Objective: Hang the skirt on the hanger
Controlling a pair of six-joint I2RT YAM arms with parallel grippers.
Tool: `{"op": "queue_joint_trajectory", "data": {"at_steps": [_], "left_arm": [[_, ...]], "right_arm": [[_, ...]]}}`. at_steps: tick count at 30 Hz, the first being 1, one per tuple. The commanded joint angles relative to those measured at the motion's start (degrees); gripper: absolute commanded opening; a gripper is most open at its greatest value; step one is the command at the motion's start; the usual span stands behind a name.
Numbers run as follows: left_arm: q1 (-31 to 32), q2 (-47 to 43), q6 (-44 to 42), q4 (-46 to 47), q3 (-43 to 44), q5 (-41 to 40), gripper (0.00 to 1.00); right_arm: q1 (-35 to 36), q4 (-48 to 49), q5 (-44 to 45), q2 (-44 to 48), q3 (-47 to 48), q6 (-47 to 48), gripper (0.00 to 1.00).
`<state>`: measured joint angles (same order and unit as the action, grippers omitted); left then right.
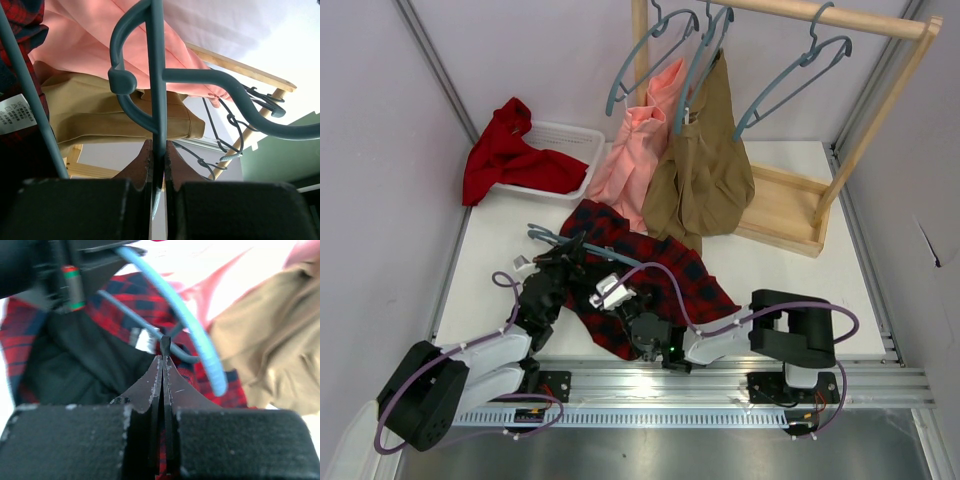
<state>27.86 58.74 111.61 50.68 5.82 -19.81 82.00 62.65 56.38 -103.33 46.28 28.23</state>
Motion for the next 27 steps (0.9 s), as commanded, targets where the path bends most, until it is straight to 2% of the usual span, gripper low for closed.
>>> {"op": "queue_joint_trajectory", "data": {"at_steps": [1, 3, 10, 21, 27], "left_arm": [[0.1, -0.3, 9.5, -3.6, 2.0, 0.9, 0.00], [0.3, -0.4, 9.5, -3.6, 2.3, 1.1, 0.00], [0.3, -0.9, 10.8, -2.7, 1.3, 0.2, 0.00], [0.3, -0.6, 11.1, -2.1, 0.8, -0.2, 0.00], [0.3, -0.7, 11.0, -2.2, 0.7, -0.2, 0.00]], "right_arm": [[-0.3, -8.4, -9.8, 4.3, 0.3, -7.7, 0.00], [-1.0, -12.3, -11.7, 4.5, 0.9, -8.8, 0.00], [-1.3, -15.1, -9.9, 4.6, 0.1, -9.5, 0.00], [-1.1, -16.0, 5.5, 9.5, -2.8, -10.8, 0.00], [-1.9, -13.1, 7.7, 9.6, -3.0, -8.5, 0.00]]}}
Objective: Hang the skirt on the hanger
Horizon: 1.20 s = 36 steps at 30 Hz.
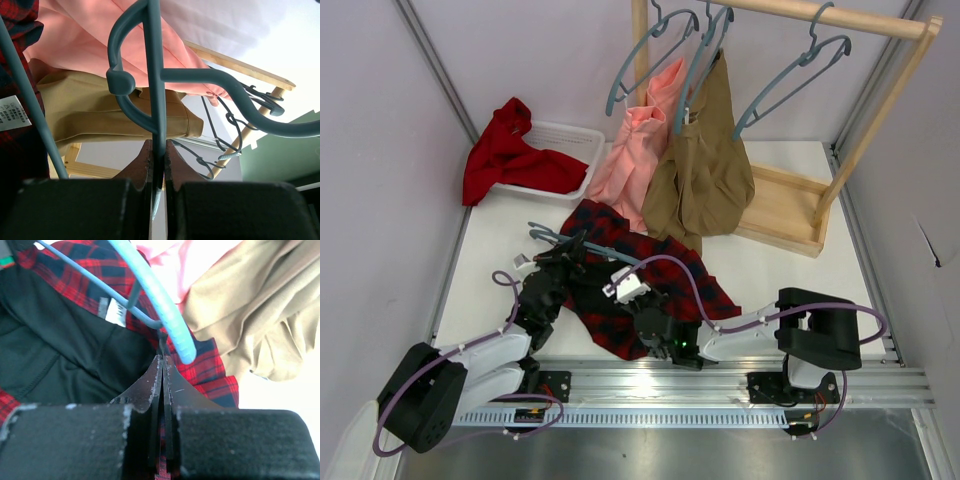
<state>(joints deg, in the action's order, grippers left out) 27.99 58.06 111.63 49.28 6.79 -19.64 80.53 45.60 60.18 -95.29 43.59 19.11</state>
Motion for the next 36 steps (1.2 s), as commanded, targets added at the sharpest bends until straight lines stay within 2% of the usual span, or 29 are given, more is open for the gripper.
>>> {"op": "queue_joint_trajectory", "data": {"at_steps": [1, 8, 13, 21, 30, 36], "left_arm": [[0.1, -0.1, 11.0, -0.8, -0.2, -0.4, 0.00], [0.2, -0.4, 11.1, -0.8, -0.4, -0.3, 0.00], [0.2, -0.5, 11.1, -1.1, -0.4, -0.2, 0.00], [0.2, -0.8, 11.2, -1.6, -0.9, -0.2, 0.00], [0.4, -1.1, 11.2, -1.8, -0.9, -0.4, 0.00], [0.5, -1.2, 11.4, -1.8, -0.8, -0.6, 0.00]], "right_arm": [[-0.7, 4.4, 4.1, 1.1, -0.4, 0.8, 0.00], [-1.4, 12.4, 3.8, -1.8, 0.8, 7.8, 0.00], [-1.4, 13.1, 2.6, -3.8, 2.6, 9.5, 0.00], [-0.9, 19.5, 2.9, -7.5, 4.0, 15.7, 0.00], [-1.0, 19.4, 0.1, -7.2, 4.9, 16.2, 0.00], [-0.6, 14.7, -1.7, -7.2, 5.9, 12.1, 0.00]]}}
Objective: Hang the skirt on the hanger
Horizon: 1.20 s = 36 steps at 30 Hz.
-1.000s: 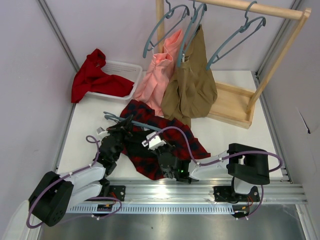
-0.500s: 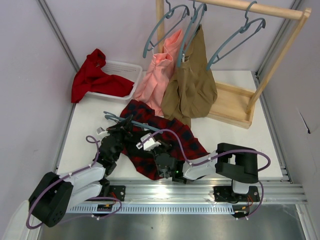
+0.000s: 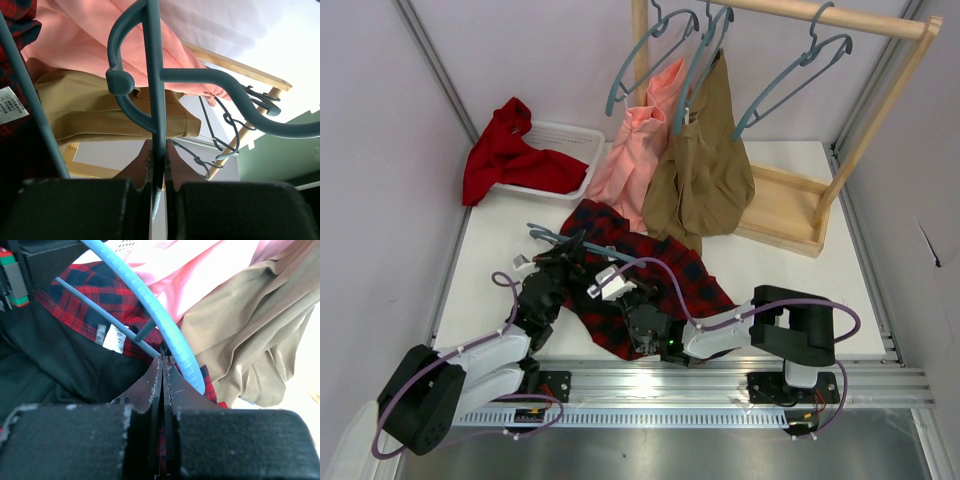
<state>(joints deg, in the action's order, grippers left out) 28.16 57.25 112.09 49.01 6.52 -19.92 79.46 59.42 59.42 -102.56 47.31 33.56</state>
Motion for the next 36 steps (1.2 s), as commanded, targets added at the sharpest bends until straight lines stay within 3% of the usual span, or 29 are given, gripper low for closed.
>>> {"op": "queue_joint_trajectory", "data": {"at_steps": [1, 33, 35, 36], "left_arm": [[0.3, -0.3, 11.0, -1.6, -0.5, -0.3, 0.00], [0.3, -0.3, 11.2, 0.0, -1.1, -1.0, 0.00], [0.3, -0.3, 11.1, -0.1, -1.0, -1.0, 0.00], [0.3, -0.2, 11.1, -0.3, -0.9, -0.9, 0.00]], "right_arm": [[0.4, 0.4, -1.1, 0.0, 2.3, -2.7, 0.00], [-1.7, -15.1, -8.1, 0.3, -0.4, -17.5, 0.00], [-1.5, -16.5, -8.6, 1.0, -0.2, -18.2, 0.10], [-1.4, -18.5, -10.0, 1.7, -0.2, -18.6, 0.20]]}}
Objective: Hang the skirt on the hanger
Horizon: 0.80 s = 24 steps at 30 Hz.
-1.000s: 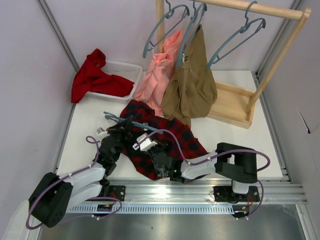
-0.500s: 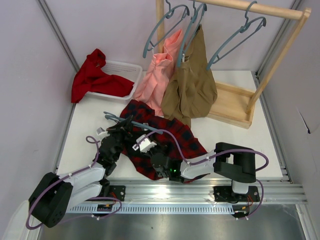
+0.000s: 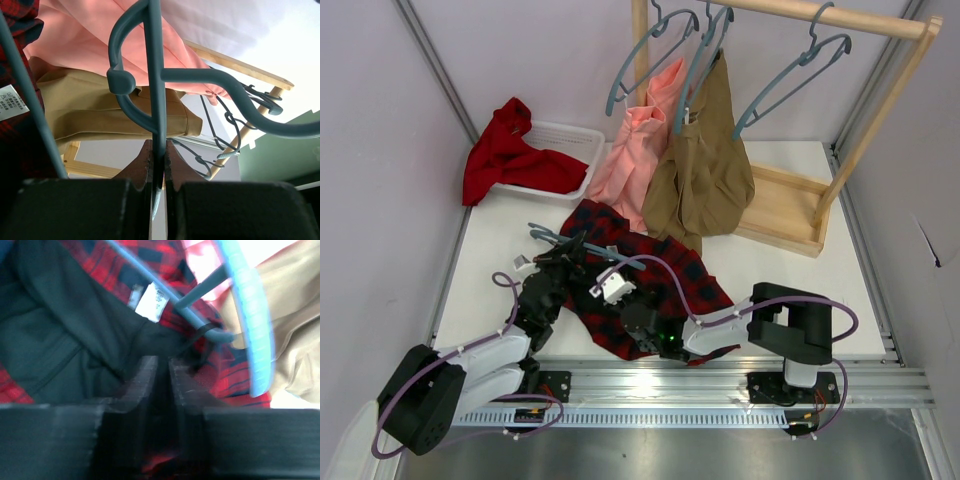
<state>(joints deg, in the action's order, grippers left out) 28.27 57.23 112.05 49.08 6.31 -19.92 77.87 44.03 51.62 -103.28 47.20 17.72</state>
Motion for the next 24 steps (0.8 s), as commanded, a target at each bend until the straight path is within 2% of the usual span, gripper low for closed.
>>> {"op": "queue_joint_trajectory", "data": {"at_steps": [1, 4, 6, 7, 10, 14, 18, 21, 22, 24], "left_arm": [[0.2, -0.2, 11.1, -0.5, -0.7, -1.0, 0.00], [0.2, -0.1, 11.0, -0.4, -0.4, -1.0, 0.00], [0.2, 0.0, 10.9, -0.5, -0.3, -0.9, 0.00], [0.2, 0.0, 10.8, -0.8, -0.2, -0.9, 0.00], [0.2, 0.0, 10.3, -1.3, 0.3, -0.7, 0.00], [0.2, 0.1, 9.2, -2.0, 0.7, -0.2, 0.00], [0.1, -0.5, 5.6, -2.6, 1.3, 0.5, 0.00], [0.1, -2.7, 0.5, -5.6, 2.7, 1.4, 0.00], [0.1, -3.8, -1.1, -7.5, 3.4, 1.6, 0.00], [0.1, -7.7, -7.2, -15.3, 7.7, 1.9, 0.00]], "right_arm": [[0.2, -5.0, -3.4, 4.5, -0.1, -3.4, 0.40], [0.4, -12.1, -7.2, 10.6, 0.3, -7.3, 0.68], [1.0, -17.0, -9.1, 13.9, 0.5, -10.1, 0.75], [1.3, -18.5, -9.7, 17.1, 0.6, -10.8, 0.92], [2.7, -24.9, -10.7, 21.4, 1.7, -12.8, 0.96], [3.6, -35.0, -12.1, 29.5, 5.0, -16.3, 0.97], [3.2, -36.7, -11.9, 36.7, 5.7, -18.0, 0.98], [-0.4, -41.3, -10.8, 39.6, 7.3, -22.5, 0.99], [-3.6, -43.1, -10.8, 40.1, 8.4, -24.3, 0.99], [-6.2, -48.0, -10.5, 40.7, 9.0, -29.2, 1.00]]}}
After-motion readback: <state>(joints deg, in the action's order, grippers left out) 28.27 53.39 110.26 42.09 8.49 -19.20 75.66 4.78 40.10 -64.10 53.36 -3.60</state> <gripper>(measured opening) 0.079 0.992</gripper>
